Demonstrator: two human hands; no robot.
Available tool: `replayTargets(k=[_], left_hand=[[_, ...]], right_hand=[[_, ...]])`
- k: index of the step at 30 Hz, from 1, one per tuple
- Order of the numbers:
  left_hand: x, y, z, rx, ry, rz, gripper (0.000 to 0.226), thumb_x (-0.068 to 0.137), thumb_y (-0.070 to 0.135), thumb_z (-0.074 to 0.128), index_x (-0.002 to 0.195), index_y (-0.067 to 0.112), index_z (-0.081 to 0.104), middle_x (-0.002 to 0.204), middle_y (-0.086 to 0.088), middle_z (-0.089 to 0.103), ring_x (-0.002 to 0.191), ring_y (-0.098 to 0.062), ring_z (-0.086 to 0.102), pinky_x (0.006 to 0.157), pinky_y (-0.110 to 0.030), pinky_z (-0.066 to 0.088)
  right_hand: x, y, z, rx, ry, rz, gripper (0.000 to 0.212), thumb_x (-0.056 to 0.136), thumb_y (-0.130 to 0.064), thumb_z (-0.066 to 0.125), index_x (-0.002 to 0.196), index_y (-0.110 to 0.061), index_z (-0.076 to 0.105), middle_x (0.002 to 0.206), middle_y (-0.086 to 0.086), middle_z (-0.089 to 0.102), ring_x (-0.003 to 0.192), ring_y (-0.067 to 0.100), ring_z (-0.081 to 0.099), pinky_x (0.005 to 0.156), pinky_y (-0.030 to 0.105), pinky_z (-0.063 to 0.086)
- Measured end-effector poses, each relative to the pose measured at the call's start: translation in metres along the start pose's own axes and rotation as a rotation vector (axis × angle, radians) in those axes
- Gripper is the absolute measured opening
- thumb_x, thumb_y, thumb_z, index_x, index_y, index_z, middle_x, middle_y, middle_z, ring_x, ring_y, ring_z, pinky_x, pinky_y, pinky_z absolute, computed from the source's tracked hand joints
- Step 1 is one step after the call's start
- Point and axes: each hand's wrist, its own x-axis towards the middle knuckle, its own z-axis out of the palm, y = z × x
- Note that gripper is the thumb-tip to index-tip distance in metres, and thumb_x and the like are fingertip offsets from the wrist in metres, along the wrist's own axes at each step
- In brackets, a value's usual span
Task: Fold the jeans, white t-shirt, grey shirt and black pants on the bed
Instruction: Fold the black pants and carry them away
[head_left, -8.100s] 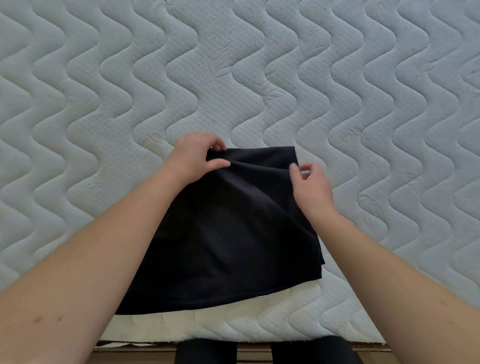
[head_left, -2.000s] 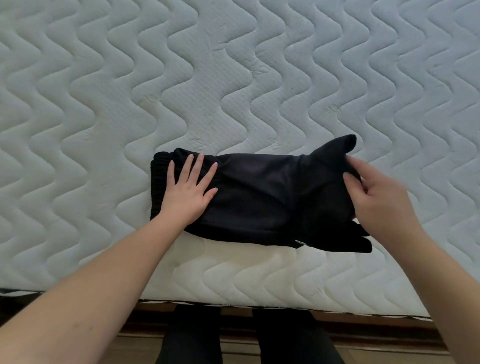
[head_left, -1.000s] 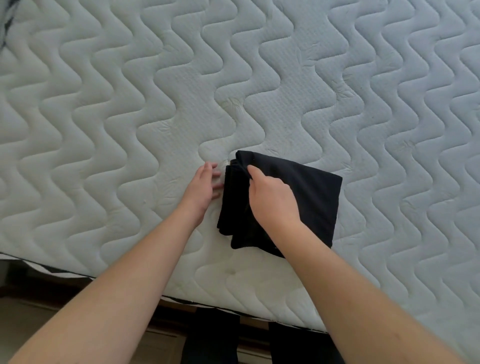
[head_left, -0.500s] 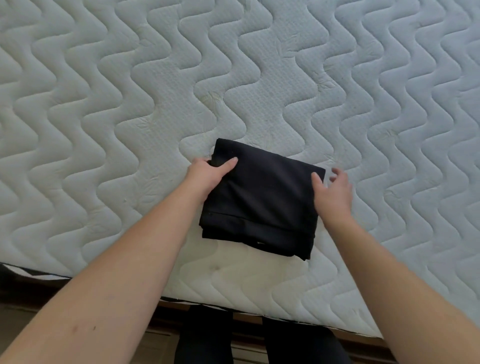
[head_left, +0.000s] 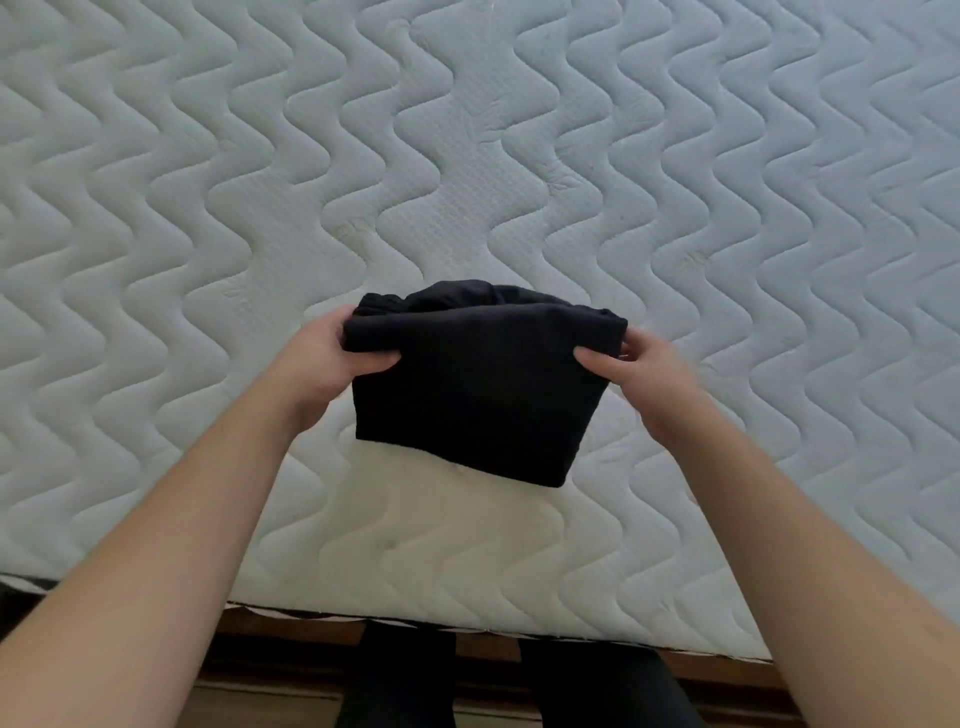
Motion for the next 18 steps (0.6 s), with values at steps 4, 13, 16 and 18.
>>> replayTargets(k=[4, 13, 16, 18], left_hand=[[-0.009, 0.047, 0.011, 0.312, 0.141, 0.300, 0.042, 0.080, 0.002, 0.073, 0.109, 0.030, 0.060, 0.095, 0.015, 0.069, 0.083, 0.009, 0.062, 0.074, -0.006, 0.046], [0.001, 0.002, 0.077, 0.567, 0.223, 0.663, 0.048, 0.072, -0.012, 0.066, 0.116, 0.008, 0.060, 0.132, -0.010, 0.052, 0.123, -0.022, 0.050, 0.104, -0.034, 0.042], [-0.004, -0.054, 0.102, 0.752, 0.159, 0.511, 0.053, 0.074, -0.022, 0.056, 0.119, 0.005, 0.062, 0.144, -0.017, 0.043, 0.129, -0.035, 0.046, 0.111, -0.041, 0.038], [-0.017, -0.086, 0.113, 0.833, 0.071, 0.411, 0.056, 0.077, -0.023, 0.051, 0.122, 0.009, 0.061, 0.154, -0.014, 0.034, 0.135, -0.036, 0.042, 0.112, -0.039, 0.036]], right_hand=[[-0.019, -0.030, -0.037, -0.057, 0.121, -0.196, 0.020, 0.078, -0.023, 0.081, 0.091, -0.034, 0.070, 0.077, -0.010, 0.070, 0.073, 0.005, 0.067, 0.067, 0.018, 0.052], [-0.028, 0.015, -0.065, -0.200, 0.417, -0.281, 0.044, 0.081, -0.005, 0.073, 0.080, -0.048, 0.063, 0.092, -0.012, 0.066, 0.082, -0.003, 0.062, 0.070, 0.006, 0.043], [-0.032, 0.069, -0.059, -0.344, 0.345, -0.178, 0.040, 0.081, 0.004, 0.066, 0.094, -0.035, 0.068, 0.104, -0.003, 0.065, 0.095, 0.009, 0.062, 0.084, 0.016, 0.045], [-0.040, 0.100, -0.054, -0.361, 0.272, -0.041, 0.041, 0.085, 0.006, 0.058, 0.112, -0.022, 0.068, 0.117, 0.001, 0.062, 0.106, 0.019, 0.060, 0.093, 0.027, 0.045]])
